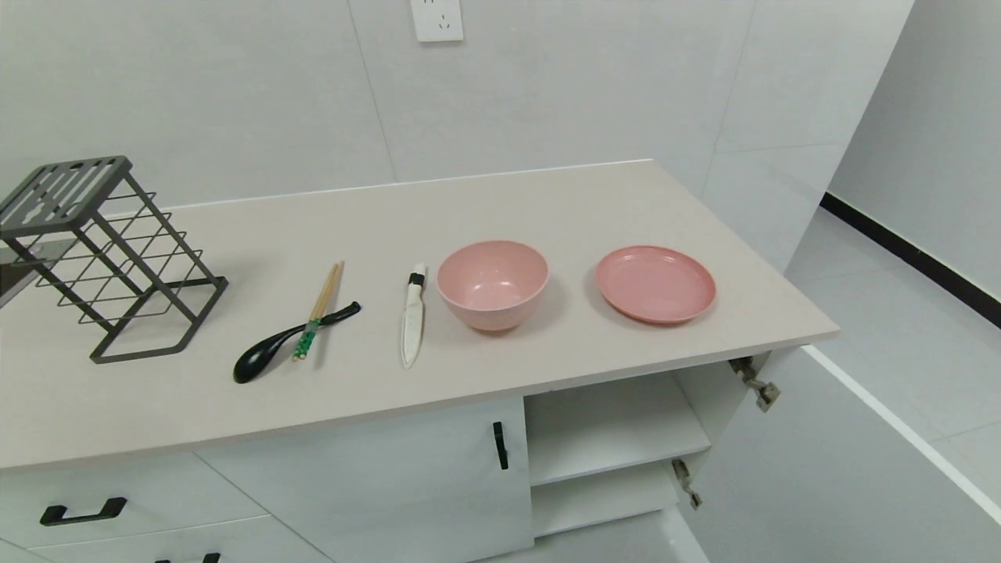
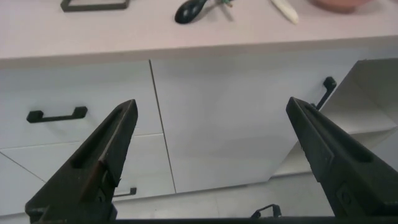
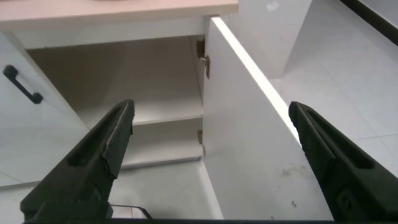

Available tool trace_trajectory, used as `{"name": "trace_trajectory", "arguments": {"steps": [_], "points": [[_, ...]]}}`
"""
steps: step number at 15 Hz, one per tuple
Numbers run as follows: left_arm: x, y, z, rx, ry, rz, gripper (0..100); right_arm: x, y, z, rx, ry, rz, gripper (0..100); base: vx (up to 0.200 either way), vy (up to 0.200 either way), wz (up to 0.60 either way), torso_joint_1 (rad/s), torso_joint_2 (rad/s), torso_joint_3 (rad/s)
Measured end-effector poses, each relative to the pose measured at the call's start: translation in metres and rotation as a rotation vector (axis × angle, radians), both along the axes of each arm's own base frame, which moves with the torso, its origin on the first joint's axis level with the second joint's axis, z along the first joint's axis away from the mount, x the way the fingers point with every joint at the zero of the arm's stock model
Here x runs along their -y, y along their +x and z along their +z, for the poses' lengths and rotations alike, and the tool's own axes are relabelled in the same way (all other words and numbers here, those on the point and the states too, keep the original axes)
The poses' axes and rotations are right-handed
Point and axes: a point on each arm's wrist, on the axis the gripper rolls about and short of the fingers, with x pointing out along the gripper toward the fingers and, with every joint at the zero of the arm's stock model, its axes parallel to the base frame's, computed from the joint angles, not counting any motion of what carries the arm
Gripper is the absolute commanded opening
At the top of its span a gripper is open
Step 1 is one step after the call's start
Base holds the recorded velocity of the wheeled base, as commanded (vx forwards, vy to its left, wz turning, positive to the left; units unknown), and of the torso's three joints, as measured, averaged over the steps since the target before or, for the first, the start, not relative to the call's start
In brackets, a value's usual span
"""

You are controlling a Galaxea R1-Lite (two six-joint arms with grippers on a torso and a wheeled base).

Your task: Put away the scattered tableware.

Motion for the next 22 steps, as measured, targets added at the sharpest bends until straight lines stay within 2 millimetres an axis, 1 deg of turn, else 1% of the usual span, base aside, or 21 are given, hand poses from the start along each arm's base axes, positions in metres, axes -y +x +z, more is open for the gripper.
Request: {"name": "trace_trajectory", "arguments": {"steps": [10,13,22], "points": [[0.0000,0.0000,0.0000,0.000,0.001,-0.001,100,0.0000,0.0000,0.0000,0.000,-0.004,0.003,100,0.000,0.000,0.00,0.290,-0.56,-0.266],[0.0000,0.0000,0.0000,0.000,0.001,-0.001,100,-0.0002,0.0000,-0.0004,-0.004,-0.012,0.005,100,0.000,0.200,0.00,0.196,-0.39,-0.185],[0.0001,0.0000,0.0000,0.000,0.001,-0.001,100,-0.0002,0.0000,-0.0003,-0.003,-0.013,-0.001,100,0.000,0.000,0.00,0.006,-0.01,-0.006]]}}
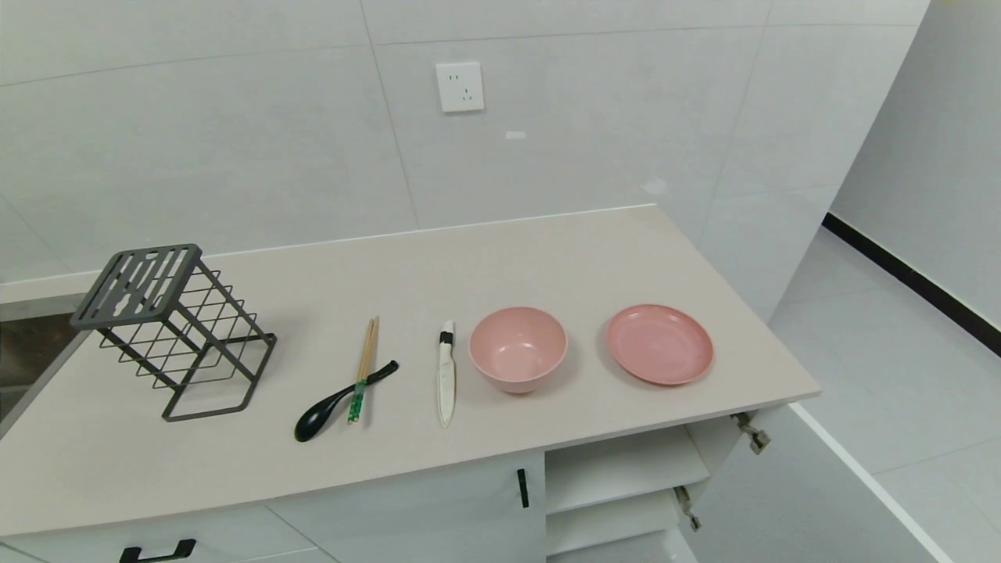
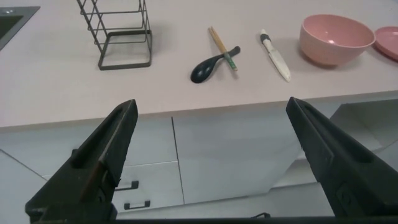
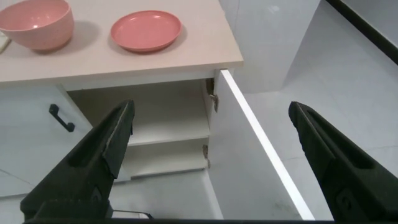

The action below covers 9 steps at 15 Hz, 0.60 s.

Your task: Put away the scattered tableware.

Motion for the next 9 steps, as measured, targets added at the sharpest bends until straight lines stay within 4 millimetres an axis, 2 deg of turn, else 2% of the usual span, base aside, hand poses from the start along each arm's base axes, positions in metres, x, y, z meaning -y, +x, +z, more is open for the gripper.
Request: {"name": "trace_trajectory", "arguments": {"steps": [5,6,9], "points": [[0.0000,0.0000,0.0000,0.000,0.001,0.000,100,0.0000,0.0000,0.0002,0.002,-0.002,-0.001,100,0.200,0.000,0.00,-0.002,0.00,0.004],[0.0000,0.0000,0.0000,0.000,0.001,-0.001,100,0.0000,0.0000,0.0002,0.002,-0.002,-0.001,100,0.200,-0.200,0.00,-0.012,-0.02,0.002],[0.0000,0.0000,0.0000,0.000,0.000,0.000,100,0.0000,0.0000,0.0002,0.002,-0.001,-0.001,100,0.000,0.000,0.00,0.000,0.00,0.000]]}}
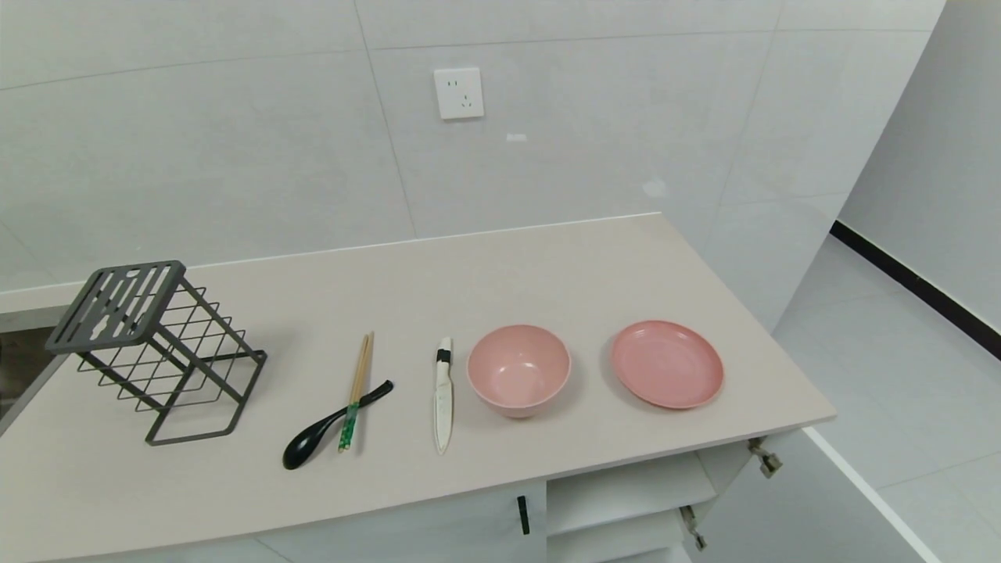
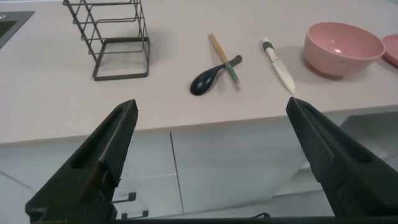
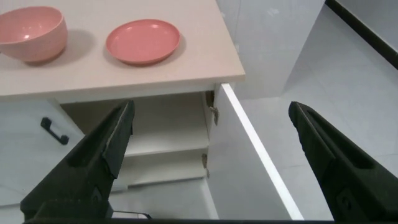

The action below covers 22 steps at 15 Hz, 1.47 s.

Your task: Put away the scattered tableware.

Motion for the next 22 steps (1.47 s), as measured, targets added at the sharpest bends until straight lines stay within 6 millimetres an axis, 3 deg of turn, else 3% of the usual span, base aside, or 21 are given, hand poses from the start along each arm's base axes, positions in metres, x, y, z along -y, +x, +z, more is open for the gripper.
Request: {"name": "trace_trajectory", "arguments": {"steps": [3,6,16,22], "points": [[0.000,0.000,0.000,0.000,0.000,0.000,100,0.000,0.000,0.000,-0.002,-0.001,-0.001,100,0.000,0.000,0.00,0.000,0.00,0.000],[0.000,0.000,0.000,0.000,0.000,-0.001,100,0.000,0.000,0.000,0.000,-0.001,0.001,100,0.000,-0.200,0.00,-0.007,0.00,0.001],[0.000,0.000,0.000,0.000,0.000,0.000,100,0.000,0.000,0.000,0.000,-0.010,-0.005,100,0.000,0.000,0.00,0.000,0.00,0.000],[0.000,0.000,0.000,0.000,0.000,-0.001,100,0.000,0.000,0.013,0.124,-0.048,0.014,100,0.000,0.000,0.00,0.000,0.00,0.000]]}}
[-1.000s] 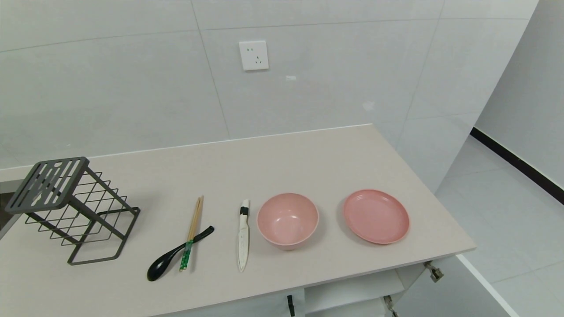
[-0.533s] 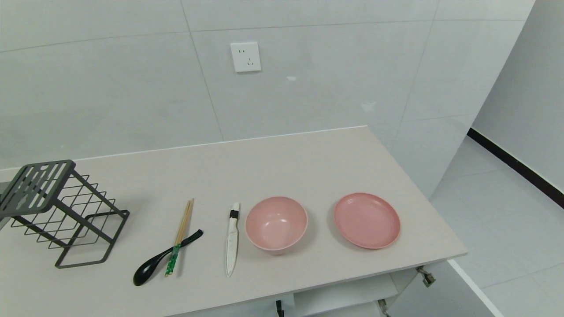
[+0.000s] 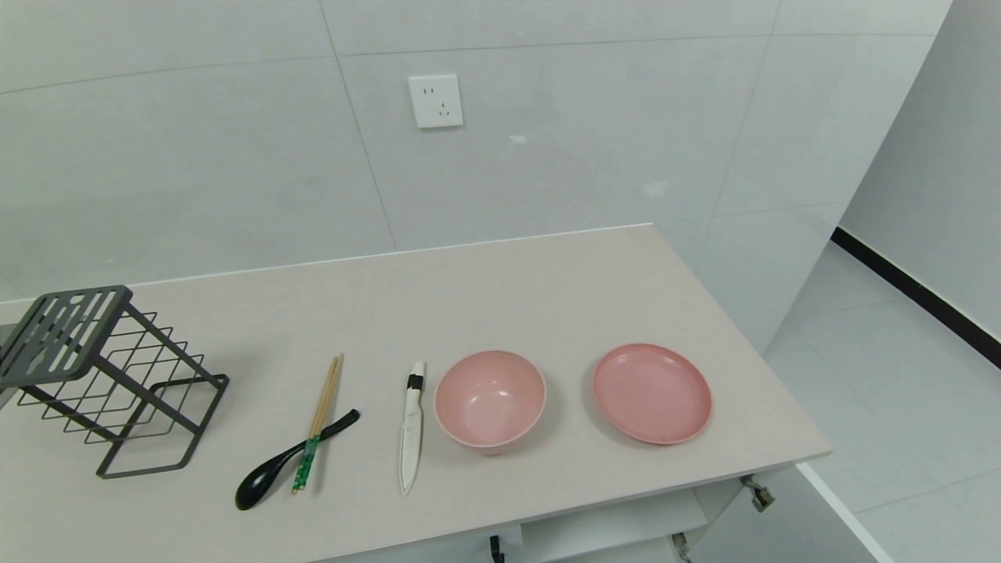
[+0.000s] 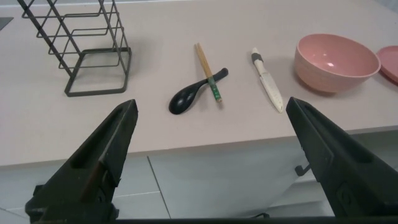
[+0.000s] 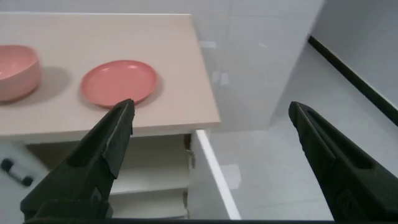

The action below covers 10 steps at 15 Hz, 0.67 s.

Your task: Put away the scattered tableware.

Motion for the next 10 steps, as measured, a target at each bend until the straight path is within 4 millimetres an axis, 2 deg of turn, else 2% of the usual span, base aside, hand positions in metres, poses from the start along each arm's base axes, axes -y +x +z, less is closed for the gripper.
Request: {"name": "trace_trajectory", "arguments": {"steps": [3,7,10], "points": [[0.000,0.000,0.000,0.001,-0.001,0.002,100,-0.003,-0.001,0.004,-0.014,-0.024,0.152,100,0.000,0.000,0.00,0.000,0.00,0.000],[0.000,0.000,0.000,0.001,-0.007,0.004,100,-0.006,0.001,0.028,-0.090,-0.005,0.283,100,0.000,0.000,0.00,0.000,0.00,0.000],[0.000,0.000,0.000,0.001,-0.005,0.003,100,-0.004,0.013,0.025,-0.195,0.014,0.327,100,0.000,0.000,0.00,0.000,0.00,0.000]]}}
